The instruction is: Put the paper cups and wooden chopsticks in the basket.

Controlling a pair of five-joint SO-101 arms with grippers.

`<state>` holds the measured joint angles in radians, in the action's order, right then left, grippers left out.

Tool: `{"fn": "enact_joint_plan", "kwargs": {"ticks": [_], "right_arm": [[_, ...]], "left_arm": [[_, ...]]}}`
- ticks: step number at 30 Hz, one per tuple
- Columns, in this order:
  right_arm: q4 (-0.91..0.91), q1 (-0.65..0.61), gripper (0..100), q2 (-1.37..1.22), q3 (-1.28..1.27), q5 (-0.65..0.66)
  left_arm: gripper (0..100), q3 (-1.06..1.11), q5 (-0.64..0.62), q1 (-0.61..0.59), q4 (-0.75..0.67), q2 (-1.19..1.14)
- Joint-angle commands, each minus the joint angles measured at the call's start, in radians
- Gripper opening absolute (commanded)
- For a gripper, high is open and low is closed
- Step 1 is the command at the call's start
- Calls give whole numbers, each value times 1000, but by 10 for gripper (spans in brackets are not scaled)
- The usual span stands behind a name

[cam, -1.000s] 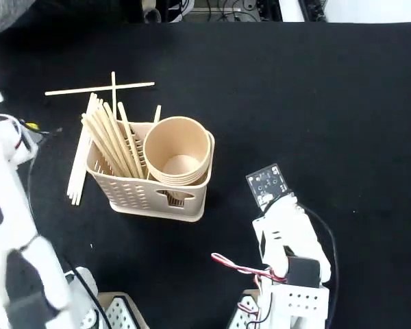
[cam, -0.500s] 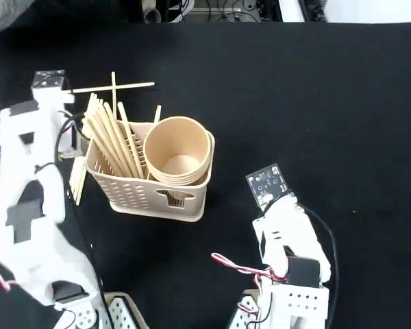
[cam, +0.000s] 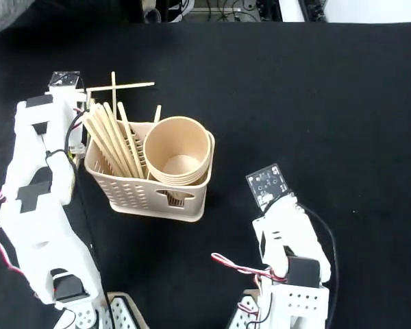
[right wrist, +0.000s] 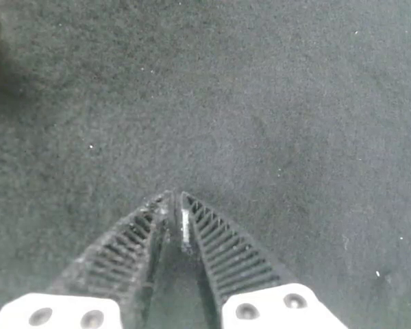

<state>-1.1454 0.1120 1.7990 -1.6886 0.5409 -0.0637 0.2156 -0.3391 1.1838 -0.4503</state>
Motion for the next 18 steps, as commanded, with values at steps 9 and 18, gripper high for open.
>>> {"fn": "enact_joint_plan", "kwargs": {"ticks": [9, 18], "right_arm": [[-3, 9, 13, 70, 2, 8], [-3, 9, 13, 70, 2, 8]], "left_arm": [[28, 22, 52, -4, 74, 170], [28, 314, 52, -2, 68, 657]]}}
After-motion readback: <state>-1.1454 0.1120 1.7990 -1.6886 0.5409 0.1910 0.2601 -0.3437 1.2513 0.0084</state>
